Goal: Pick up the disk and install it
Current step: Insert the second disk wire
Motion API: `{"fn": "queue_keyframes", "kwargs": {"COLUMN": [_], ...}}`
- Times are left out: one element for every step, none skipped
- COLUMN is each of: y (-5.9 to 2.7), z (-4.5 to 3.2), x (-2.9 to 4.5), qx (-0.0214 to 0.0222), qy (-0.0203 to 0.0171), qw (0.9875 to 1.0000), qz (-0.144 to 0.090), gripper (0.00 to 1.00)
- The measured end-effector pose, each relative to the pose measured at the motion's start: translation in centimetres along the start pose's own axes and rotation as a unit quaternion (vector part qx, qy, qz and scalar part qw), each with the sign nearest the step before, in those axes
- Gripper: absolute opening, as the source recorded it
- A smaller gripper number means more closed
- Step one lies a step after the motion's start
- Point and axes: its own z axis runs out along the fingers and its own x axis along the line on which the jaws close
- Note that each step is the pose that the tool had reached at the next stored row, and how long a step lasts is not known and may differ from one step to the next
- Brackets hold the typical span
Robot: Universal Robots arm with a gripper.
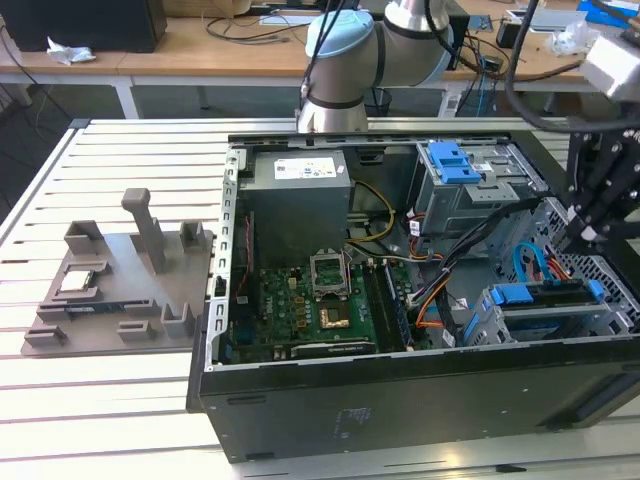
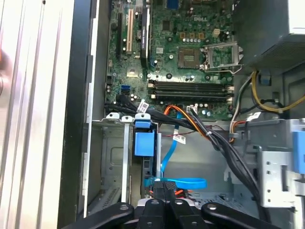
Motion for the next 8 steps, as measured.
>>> {"fn": "queue_keyframes", "kwargs": {"y": [0.07, 0.12, 0.16, 0.16, 0.16, 0.16, 0.16, 0.17], "z": [-0.64, -1.11, -1.51, -1.52, -1.52, -1.53, -1.54, -1.56], "x": [-0.19, -0.29, -0.33, -0.34, -0.34, -0.34, -0.34, -0.34], "qx": [0.0, 0.0, 0.0, 0.0, 0.0, 0.0, 0.0, 0.0], "qy": [0.0001, 0.0, 0.0, -0.0001, -0.0001, 0.0, 0.0, 0.0], "qw": [1.0, 1.0, 1.0, 1.0, 1.0, 1.0, 1.0, 1.0], "qz": [0.0, 0.0, 0.0, 0.0, 0.0, 0.0, 0.0, 0.0], "gripper": [0.11, 0.11, 0.11, 0.11, 0.11, 0.11, 0.11, 0.11]}}
